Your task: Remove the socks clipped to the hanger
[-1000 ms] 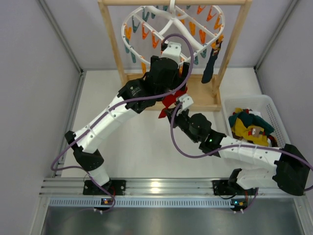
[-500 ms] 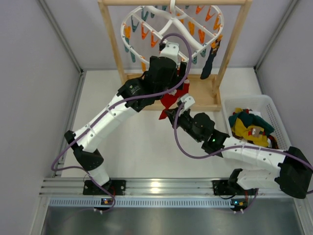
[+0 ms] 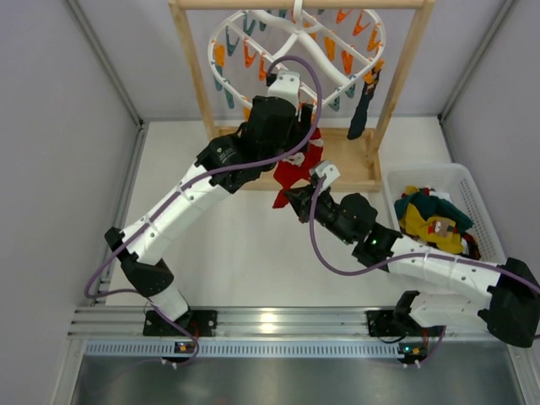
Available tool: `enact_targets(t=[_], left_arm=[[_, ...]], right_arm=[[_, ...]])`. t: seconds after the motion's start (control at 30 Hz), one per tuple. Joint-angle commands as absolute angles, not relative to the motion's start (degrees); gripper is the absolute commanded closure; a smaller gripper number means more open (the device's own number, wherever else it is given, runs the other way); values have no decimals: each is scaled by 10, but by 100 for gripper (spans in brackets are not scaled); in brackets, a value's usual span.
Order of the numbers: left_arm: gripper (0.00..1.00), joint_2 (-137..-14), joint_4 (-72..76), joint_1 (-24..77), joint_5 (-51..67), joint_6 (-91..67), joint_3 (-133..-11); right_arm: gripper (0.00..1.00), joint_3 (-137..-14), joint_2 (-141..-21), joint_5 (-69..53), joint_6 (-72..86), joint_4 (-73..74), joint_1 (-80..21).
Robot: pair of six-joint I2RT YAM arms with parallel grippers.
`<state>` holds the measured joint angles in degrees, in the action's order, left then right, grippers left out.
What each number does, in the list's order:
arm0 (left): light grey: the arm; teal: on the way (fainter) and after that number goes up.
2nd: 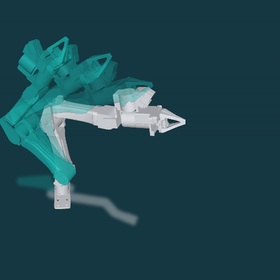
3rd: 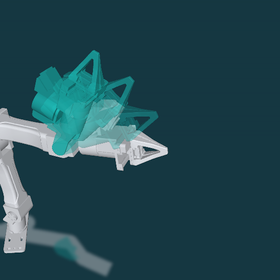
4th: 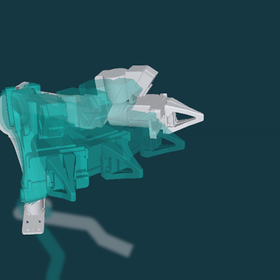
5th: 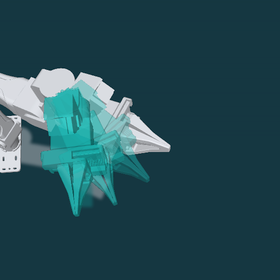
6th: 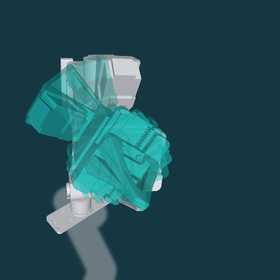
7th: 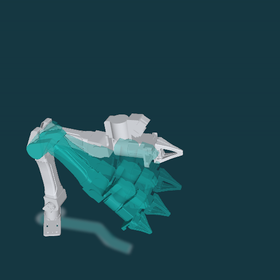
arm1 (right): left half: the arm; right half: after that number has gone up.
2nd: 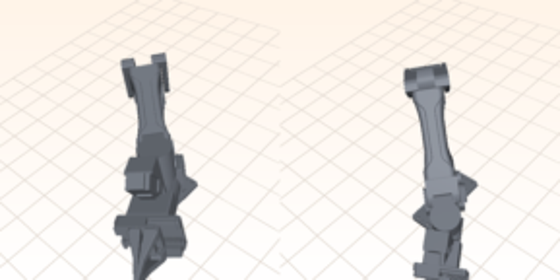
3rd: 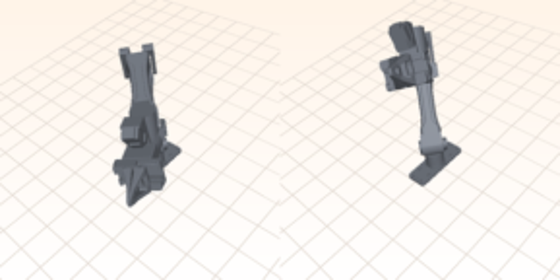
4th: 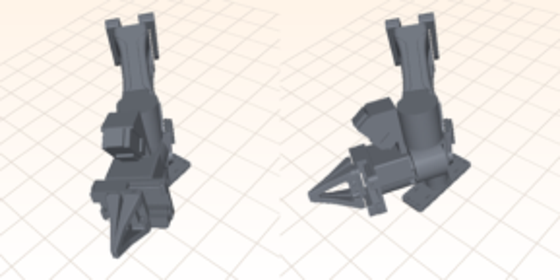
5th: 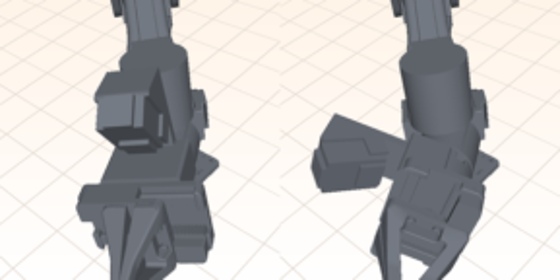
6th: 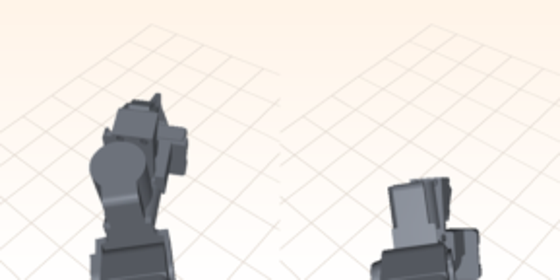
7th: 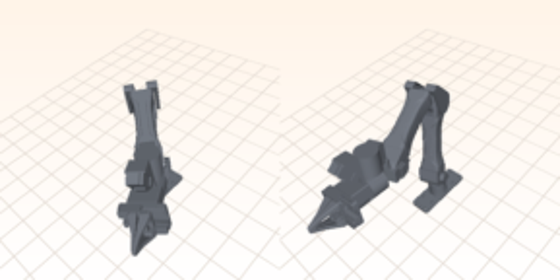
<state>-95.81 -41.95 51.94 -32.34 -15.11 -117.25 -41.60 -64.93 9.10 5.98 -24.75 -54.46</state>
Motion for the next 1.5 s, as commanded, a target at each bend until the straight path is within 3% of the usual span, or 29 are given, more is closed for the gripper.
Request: enact_targets(t=[0.0,0.33,0.87,0.9,0.93,1.0,1.07,1.23,1.27,1.47], left_arm=[[28,-928,-357,517,-319,-145,-1148],[30,-889,-249,516,-329,-113,-1062],[46,-882,-188,515,-315,-81,-1027],[49,-882,-187,513,-314,-81,-1027],[59,-882,-187,512,-314,-81,-1027],[62,-882,-186,511,-312,-81,-1027],[73,-883,-186,510,-309,-81,-1028],[84,-886,-187,510,-311,-82,-1029],[92,-886,-187,509,-310,-82,-1029],[100,-887,-187,505,-317,-85,-1030]], right_arm=[[100,-422,-629,65,69,-244,-536],[100,-434,-617,26,73,-230,-534],[100,-437,-621,10,77,-227,-534],[100,-438,-621,9,77,-227,-534],[100,-438,-621,8,77,-226,-534],[100,-436,-621,8,78,-225,-534],[100,-435,-621,10,77,-225,-534],[100,-426,-618,18,76,-223,-534],[100,-425,-615,20,77,-222,-534],[100,-396,-585,36,77,-217,-533]])
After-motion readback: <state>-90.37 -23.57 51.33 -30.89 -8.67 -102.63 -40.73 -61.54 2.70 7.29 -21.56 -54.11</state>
